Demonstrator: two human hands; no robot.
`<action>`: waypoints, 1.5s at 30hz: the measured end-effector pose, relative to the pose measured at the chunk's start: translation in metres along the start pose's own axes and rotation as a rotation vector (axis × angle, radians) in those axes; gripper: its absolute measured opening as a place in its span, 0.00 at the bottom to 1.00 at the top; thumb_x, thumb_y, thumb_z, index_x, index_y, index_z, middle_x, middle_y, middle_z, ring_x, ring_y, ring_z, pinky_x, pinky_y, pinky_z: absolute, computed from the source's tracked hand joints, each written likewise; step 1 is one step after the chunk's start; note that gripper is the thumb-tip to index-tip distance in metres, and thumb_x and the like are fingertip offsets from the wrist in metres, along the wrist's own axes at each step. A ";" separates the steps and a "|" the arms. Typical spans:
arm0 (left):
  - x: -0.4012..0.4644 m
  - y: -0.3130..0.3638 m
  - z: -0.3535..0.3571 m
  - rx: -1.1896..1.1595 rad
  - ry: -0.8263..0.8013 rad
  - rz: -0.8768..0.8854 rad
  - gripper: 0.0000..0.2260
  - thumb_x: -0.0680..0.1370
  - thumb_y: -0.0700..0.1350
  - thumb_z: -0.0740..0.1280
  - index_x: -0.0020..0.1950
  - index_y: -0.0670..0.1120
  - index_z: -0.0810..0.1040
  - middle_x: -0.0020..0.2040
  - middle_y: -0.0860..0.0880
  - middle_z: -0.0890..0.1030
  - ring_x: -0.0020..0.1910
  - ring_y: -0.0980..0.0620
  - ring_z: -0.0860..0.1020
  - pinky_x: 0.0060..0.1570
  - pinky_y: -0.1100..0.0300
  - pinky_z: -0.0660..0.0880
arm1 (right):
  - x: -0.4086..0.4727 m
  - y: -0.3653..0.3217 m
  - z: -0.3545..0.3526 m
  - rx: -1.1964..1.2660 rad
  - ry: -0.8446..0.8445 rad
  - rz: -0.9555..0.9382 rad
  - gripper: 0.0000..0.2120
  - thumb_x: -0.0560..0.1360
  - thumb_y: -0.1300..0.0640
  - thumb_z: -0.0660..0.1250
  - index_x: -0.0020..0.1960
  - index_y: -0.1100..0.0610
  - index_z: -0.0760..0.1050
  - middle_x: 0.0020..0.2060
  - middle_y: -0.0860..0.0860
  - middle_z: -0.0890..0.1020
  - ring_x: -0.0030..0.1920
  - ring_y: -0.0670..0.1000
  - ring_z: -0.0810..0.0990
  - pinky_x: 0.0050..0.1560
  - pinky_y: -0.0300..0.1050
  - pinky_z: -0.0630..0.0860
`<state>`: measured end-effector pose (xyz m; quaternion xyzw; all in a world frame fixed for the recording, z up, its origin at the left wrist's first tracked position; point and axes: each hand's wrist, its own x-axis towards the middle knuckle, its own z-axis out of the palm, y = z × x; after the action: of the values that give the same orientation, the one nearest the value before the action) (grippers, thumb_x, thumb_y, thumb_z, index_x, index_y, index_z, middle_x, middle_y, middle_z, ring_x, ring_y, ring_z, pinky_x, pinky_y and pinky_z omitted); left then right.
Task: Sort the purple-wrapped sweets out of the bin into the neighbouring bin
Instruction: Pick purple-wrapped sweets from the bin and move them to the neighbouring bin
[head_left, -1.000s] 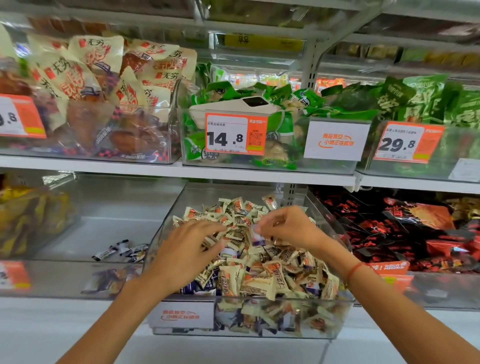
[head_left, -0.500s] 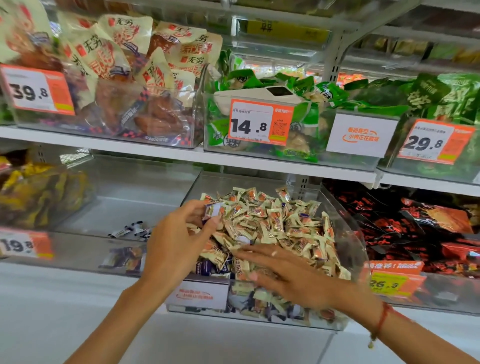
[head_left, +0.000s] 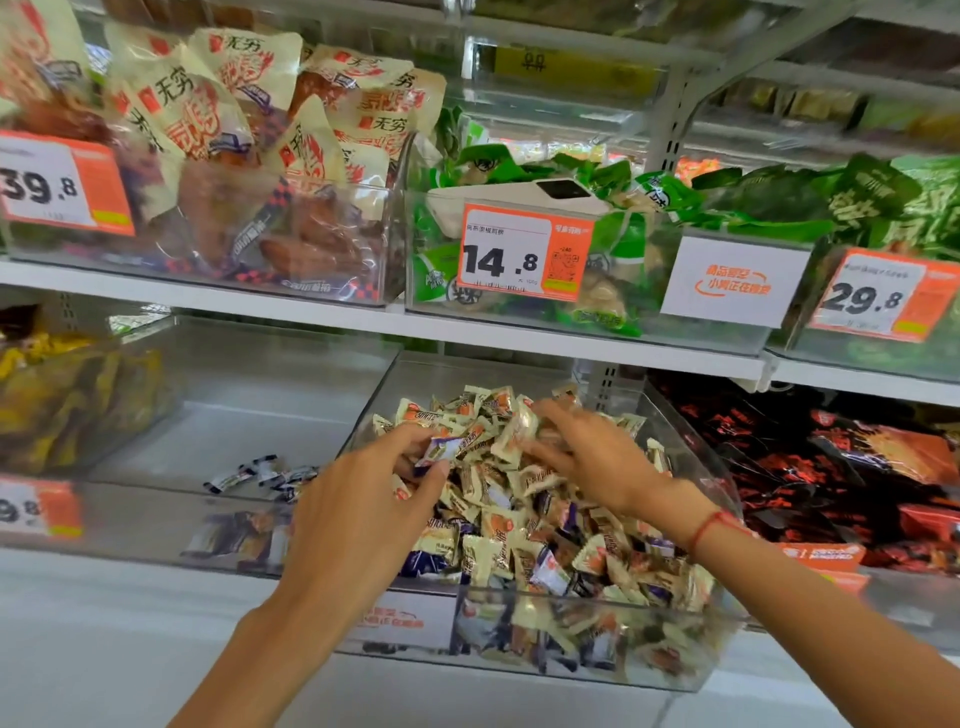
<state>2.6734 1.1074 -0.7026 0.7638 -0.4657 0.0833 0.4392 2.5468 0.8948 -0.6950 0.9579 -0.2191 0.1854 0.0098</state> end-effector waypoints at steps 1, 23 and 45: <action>0.001 0.001 0.000 0.006 -0.005 0.002 0.13 0.76 0.57 0.66 0.59 0.60 0.76 0.42 0.65 0.76 0.38 0.65 0.77 0.36 0.71 0.70 | 0.007 0.007 0.003 -0.078 0.031 0.067 0.20 0.80 0.44 0.56 0.68 0.53 0.67 0.56 0.52 0.75 0.53 0.52 0.76 0.49 0.47 0.74; 0.003 0.004 0.000 0.004 -0.044 0.038 0.14 0.76 0.58 0.65 0.61 0.57 0.76 0.48 0.59 0.81 0.41 0.62 0.78 0.37 0.70 0.70 | 0.002 -0.064 0.014 0.170 -0.270 0.124 0.05 0.74 0.54 0.71 0.47 0.54 0.79 0.40 0.43 0.76 0.46 0.48 0.77 0.47 0.42 0.74; 0.031 0.016 0.058 0.051 -0.596 0.369 0.09 0.78 0.54 0.65 0.58 0.58 0.74 0.55 0.60 0.78 0.51 0.66 0.75 0.50 0.64 0.73 | -0.055 0.006 -0.029 0.242 -0.277 0.188 0.07 0.76 0.52 0.67 0.42 0.40 0.78 0.43 0.35 0.79 0.48 0.44 0.77 0.56 0.49 0.76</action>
<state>2.6617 1.0413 -0.7108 0.6681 -0.7016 -0.0538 0.2421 2.4876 0.9148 -0.6881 0.9438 -0.2828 0.0769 -0.1529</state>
